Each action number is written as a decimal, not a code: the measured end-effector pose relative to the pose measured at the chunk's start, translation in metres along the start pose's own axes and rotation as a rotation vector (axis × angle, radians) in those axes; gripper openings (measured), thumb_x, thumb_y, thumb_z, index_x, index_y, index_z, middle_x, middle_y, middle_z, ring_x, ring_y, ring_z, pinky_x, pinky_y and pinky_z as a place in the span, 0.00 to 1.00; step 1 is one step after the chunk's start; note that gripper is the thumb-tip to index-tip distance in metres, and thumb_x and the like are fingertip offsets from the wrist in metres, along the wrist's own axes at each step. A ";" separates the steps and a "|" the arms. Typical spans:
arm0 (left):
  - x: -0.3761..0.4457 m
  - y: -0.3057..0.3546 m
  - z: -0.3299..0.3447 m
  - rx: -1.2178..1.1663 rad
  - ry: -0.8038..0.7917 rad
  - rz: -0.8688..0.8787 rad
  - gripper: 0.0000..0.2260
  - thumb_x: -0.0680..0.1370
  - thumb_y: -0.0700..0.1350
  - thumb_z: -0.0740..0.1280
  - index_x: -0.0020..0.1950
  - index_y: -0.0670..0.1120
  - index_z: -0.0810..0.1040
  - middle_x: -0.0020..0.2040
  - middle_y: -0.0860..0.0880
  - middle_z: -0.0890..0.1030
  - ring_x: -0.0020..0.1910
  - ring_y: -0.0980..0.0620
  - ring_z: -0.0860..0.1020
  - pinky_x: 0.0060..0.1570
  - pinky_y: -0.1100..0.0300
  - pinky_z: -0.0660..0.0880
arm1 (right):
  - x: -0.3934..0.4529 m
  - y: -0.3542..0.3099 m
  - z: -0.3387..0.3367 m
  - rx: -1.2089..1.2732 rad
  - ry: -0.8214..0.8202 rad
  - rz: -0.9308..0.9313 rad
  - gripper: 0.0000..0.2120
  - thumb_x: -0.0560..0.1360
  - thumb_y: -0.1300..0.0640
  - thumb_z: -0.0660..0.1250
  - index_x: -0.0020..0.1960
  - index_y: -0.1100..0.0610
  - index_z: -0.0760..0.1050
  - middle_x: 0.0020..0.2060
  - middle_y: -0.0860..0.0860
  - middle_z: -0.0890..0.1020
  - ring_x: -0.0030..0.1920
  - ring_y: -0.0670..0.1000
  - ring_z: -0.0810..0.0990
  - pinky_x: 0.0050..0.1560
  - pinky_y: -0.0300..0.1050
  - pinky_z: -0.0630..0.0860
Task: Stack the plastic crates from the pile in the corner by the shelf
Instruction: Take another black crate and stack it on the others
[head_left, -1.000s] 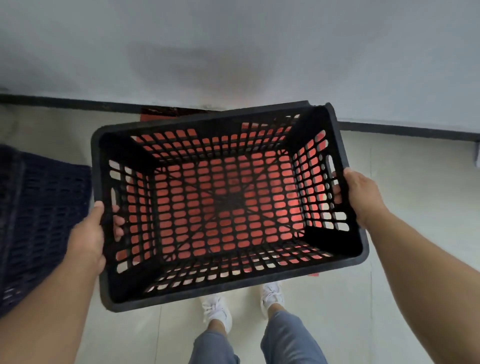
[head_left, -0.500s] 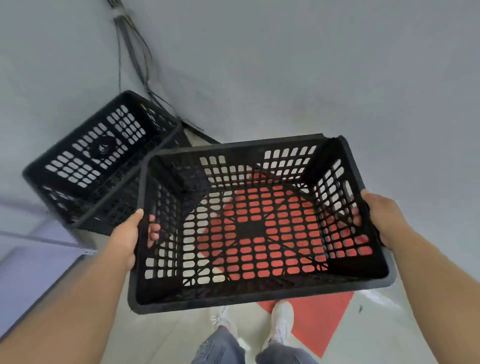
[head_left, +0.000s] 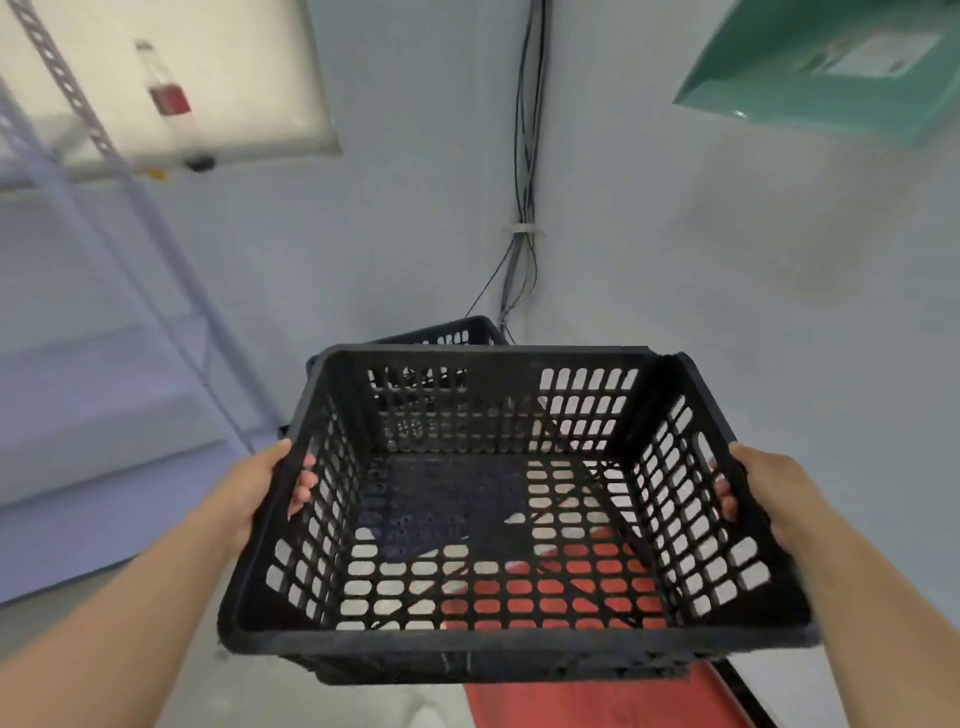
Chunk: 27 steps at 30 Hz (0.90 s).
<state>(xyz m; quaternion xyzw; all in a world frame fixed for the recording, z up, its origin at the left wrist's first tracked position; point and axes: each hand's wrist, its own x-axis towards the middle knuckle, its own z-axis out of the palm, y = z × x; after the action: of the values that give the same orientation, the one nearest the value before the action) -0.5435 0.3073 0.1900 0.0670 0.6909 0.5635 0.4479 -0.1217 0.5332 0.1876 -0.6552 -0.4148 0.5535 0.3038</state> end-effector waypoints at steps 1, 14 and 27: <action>0.003 0.004 -0.007 0.000 0.026 0.013 0.16 0.81 0.49 0.54 0.43 0.40 0.74 0.23 0.49 0.77 0.18 0.56 0.73 0.20 0.69 0.70 | 0.005 -0.011 0.012 -0.009 -0.022 -0.007 0.14 0.80 0.55 0.57 0.40 0.62 0.73 0.28 0.57 0.71 0.19 0.50 0.66 0.18 0.37 0.65; 0.124 0.096 -0.055 -0.195 0.137 0.039 0.17 0.82 0.49 0.53 0.42 0.40 0.72 0.21 0.49 0.74 0.18 0.58 0.70 0.20 0.69 0.69 | 0.111 -0.133 0.183 -0.117 -0.172 -0.100 0.15 0.80 0.52 0.56 0.41 0.60 0.74 0.28 0.55 0.71 0.16 0.48 0.67 0.20 0.37 0.68; 0.253 0.153 -0.040 -0.239 0.227 0.045 0.16 0.81 0.50 0.55 0.43 0.41 0.74 0.28 0.49 0.74 0.25 0.58 0.72 0.25 0.70 0.71 | 0.228 -0.193 0.290 -0.124 -0.201 -0.110 0.14 0.78 0.52 0.57 0.41 0.58 0.75 0.27 0.53 0.72 0.18 0.47 0.68 0.23 0.37 0.68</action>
<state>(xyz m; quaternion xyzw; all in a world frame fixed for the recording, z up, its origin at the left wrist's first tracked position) -0.7834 0.4843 0.1798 -0.0353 0.6634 0.6556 0.3590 -0.4349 0.8069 0.1865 -0.5903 -0.5119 0.5722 0.2493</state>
